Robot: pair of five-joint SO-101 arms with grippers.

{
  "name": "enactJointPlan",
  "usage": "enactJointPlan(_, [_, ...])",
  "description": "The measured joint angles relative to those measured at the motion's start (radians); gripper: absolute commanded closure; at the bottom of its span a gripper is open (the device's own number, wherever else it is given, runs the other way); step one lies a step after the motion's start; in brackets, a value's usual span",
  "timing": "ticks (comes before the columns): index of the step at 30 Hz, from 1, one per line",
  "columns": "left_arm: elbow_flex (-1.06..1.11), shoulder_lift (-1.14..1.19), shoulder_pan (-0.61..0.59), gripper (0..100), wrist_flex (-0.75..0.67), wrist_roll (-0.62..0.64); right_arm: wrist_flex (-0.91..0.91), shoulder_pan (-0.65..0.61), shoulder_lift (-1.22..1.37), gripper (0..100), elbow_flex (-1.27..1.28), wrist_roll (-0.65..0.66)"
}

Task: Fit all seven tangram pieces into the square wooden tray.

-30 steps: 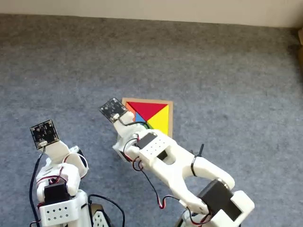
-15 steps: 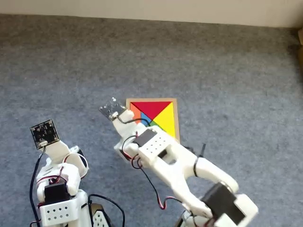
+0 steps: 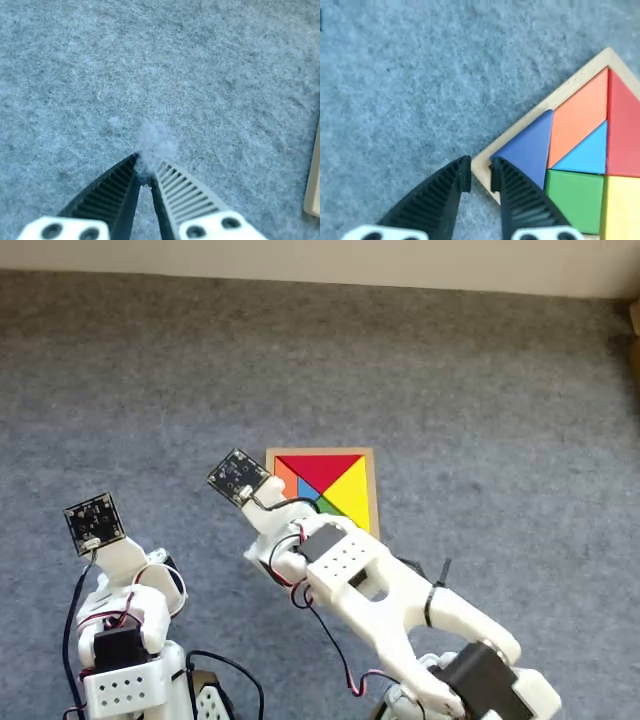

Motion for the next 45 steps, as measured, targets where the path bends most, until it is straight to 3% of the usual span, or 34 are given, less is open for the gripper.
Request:
enactJointPlan(12, [0.000,0.000,0.000,99,0.000,0.000,-0.018,0.041,0.064,94.5,0.000,0.003])
enactJointPlan(17, [0.000,0.000,0.000,99,0.000,0.000,0.083,0.054,0.061,94.6,-0.025,0.000])
enactJointPlan(25, [0.000,0.000,0.000,99,0.000,0.000,0.100,0.060,-0.078,94.6,-0.020,0.000])
enactJointPlan(35, [0.000,0.000,0.000,99,0.000,0.000,-0.172,0.161,-0.199,94.7,0.173,0.000])
enactJointPlan(45, [0.000,0.000,0.000,99,0.000,0.000,-0.431,0.245,-0.488,94.7,0.440,0.000])
